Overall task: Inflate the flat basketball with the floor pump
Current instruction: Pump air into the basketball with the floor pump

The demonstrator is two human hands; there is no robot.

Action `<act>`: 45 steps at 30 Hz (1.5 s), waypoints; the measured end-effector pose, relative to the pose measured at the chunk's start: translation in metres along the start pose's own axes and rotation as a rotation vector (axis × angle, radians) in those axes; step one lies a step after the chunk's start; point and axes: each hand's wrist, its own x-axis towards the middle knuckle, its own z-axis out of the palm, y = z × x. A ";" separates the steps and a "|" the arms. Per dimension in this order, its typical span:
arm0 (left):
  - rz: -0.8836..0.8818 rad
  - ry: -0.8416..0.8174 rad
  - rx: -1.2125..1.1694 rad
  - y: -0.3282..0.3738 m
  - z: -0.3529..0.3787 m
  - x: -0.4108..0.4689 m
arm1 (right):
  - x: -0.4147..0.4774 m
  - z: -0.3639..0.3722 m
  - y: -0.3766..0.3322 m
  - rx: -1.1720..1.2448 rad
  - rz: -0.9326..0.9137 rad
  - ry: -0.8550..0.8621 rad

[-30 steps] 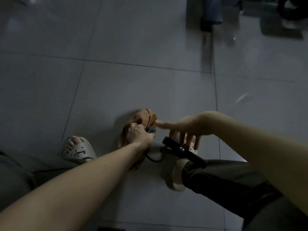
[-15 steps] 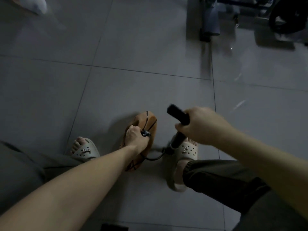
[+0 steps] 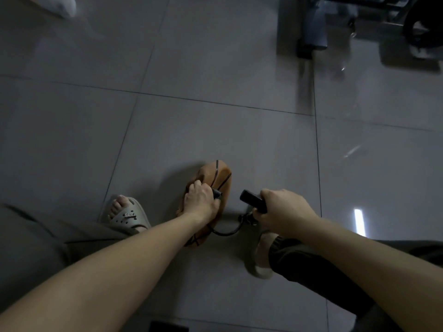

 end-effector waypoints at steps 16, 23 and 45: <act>-0.180 0.023 -0.265 -0.016 -0.006 0.013 | -0.002 -0.008 0.000 0.130 0.070 0.110; -0.147 0.011 -0.258 -0.023 -0.006 0.012 | -0.002 0.012 0.012 0.059 0.058 0.090; -0.131 -0.009 -0.259 -0.022 -0.007 0.011 | -0.034 -0.015 -0.006 0.409 0.250 0.132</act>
